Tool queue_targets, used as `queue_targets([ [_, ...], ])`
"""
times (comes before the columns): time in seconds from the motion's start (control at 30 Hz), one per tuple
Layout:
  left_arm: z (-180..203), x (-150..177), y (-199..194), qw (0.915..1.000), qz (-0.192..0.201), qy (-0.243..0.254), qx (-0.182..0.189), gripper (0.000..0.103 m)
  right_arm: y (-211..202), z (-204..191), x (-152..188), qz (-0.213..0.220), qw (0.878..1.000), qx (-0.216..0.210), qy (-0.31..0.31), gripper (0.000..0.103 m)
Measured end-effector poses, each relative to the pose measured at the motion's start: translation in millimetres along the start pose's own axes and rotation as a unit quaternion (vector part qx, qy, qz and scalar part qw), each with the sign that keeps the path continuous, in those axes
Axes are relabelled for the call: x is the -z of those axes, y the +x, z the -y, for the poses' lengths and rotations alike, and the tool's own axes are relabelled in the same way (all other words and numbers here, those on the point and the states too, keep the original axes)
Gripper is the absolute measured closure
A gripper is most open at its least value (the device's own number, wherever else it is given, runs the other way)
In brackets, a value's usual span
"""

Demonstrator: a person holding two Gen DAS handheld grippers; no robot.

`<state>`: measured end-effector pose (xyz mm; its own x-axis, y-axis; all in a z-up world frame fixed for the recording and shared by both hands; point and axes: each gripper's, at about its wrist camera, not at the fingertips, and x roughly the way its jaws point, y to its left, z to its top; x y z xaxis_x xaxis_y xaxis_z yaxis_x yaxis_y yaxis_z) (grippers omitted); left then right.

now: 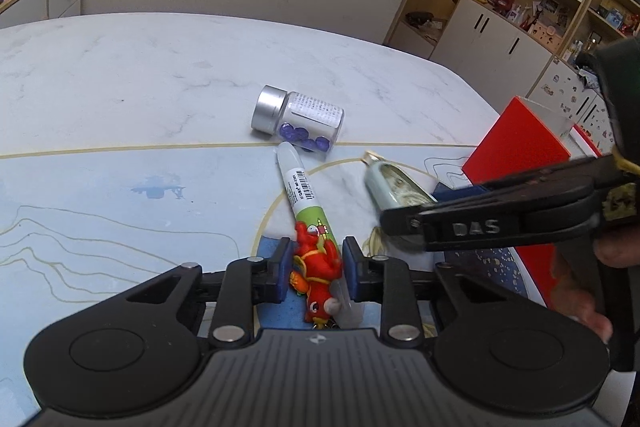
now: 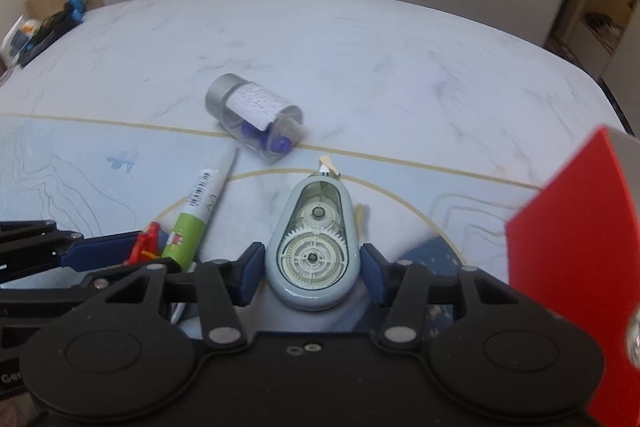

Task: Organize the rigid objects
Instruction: 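Close left gripper on red dragon keychain while right gripper grasps tape roller, then lift keychain and tape roller with both grippers and carry into the box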

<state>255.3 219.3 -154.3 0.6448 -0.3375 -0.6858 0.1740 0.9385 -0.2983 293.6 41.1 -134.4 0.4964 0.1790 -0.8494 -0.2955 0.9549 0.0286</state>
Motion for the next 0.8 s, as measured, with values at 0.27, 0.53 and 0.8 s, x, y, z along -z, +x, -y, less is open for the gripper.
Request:
queue_targets([
  [0.27,0,4,-11,0.9998,0.003,-0.006,-0.018,0.08,-37,8,14,0.013,0.999,-0.026,0.036,0.052],
  [0.53,8,9,-35,0.9996,0.011,-0.015,-0.02,0.08,-79,21,28,0.037,0.996,-0.053,0.062,0.052],
  [0.8,36,6,-67,0.9997,0.025,-0.007,-0.005,0.08,-120,30,45,0.059,0.993,-0.068,0.071,0.052],
])
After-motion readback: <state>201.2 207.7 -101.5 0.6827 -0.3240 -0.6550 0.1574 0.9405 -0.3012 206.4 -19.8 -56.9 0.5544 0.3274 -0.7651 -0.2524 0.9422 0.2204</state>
